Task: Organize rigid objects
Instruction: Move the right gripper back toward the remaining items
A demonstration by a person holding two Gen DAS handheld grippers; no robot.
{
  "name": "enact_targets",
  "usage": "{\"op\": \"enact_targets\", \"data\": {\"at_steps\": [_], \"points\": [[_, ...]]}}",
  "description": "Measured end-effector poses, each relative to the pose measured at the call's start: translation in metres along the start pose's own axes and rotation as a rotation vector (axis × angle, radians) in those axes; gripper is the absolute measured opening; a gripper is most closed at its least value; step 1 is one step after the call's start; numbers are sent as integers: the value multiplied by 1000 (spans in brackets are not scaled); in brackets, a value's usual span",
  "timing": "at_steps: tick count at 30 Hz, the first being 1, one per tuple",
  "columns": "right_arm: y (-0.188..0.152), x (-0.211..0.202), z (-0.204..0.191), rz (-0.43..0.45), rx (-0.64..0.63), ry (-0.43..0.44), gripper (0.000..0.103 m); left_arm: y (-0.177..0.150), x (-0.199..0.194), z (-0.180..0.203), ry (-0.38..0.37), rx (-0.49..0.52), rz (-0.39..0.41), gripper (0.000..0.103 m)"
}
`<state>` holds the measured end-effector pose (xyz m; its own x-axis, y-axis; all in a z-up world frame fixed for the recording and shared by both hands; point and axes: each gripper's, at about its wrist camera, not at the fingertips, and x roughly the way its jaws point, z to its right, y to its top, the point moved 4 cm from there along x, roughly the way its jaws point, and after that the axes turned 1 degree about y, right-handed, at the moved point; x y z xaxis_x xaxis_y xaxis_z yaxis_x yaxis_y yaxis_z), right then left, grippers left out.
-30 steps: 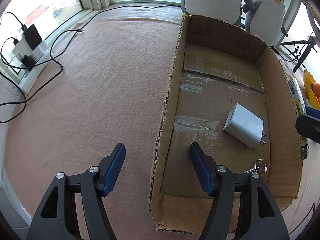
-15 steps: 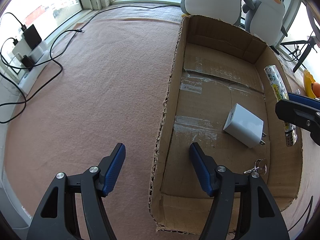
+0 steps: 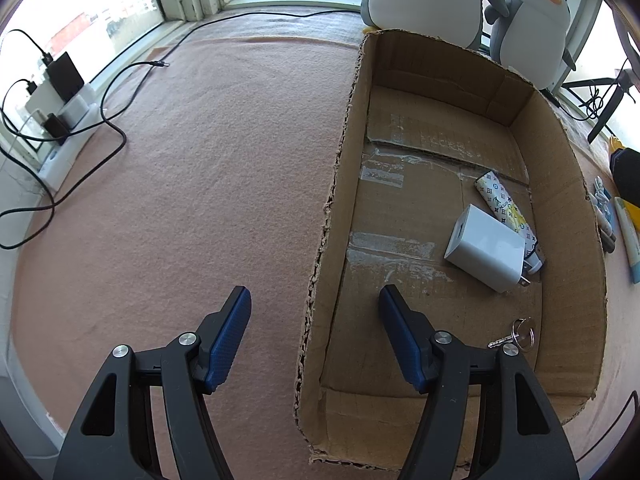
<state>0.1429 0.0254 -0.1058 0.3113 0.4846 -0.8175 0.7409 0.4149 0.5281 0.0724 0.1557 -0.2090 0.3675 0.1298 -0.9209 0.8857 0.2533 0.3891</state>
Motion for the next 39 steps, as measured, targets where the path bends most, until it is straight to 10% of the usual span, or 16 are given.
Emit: {"op": "enact_targets", "data": {"at_steps": [25,39], "points": [[-92,-103,206,9,222,-300,43,2,-1,3,11,3,-5,67],[-116,-89,304,-116,337,-357,43,3,-1,3,17,4,-9,67]]}}
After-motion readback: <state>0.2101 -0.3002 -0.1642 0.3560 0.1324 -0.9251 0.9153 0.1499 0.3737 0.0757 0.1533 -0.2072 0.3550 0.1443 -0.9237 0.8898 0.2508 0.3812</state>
